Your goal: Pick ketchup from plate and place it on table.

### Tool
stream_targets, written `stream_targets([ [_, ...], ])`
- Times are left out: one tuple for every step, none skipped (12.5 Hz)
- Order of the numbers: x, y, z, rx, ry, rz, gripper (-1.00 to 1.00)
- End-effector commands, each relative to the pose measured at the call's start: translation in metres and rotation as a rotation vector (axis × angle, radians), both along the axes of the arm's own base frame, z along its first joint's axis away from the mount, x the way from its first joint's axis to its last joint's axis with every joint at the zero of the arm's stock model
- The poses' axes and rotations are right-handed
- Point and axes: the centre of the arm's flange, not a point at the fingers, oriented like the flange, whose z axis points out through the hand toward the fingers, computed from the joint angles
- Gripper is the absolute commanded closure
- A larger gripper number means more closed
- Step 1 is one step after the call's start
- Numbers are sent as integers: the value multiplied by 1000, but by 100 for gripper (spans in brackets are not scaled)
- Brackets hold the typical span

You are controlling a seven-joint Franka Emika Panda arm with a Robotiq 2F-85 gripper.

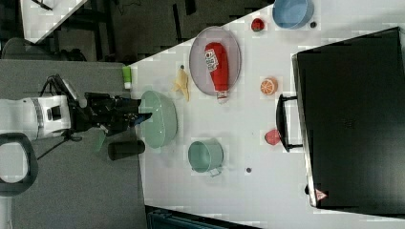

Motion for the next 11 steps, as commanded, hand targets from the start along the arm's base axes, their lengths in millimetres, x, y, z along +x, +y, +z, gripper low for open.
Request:
stream_targets([
  [-45, -15, -1, 28, 68, -46, -59],
  [-43, -14, -5, 29, 73, -43, -81],
  [-38, -13, -12, 30, 76, -36, -100],
  [-31, -11, -22, 30, 71, -21, -100],
  [-21, -8, -34, 32, 62, -2, -100],
  [-9, -4, -48, 33, 51, 16, -100],
  [1, 1, -64, 35, 43, 35, -100],
  [13, 6, -81, 37, 29, 57, -100],
  [24, 13, -98, 40, 10, 78, -100],
  [34, 19, -117, 43, -3, 108, -100],
  [44, 25, -136, 46, -17, 155, -100],
])
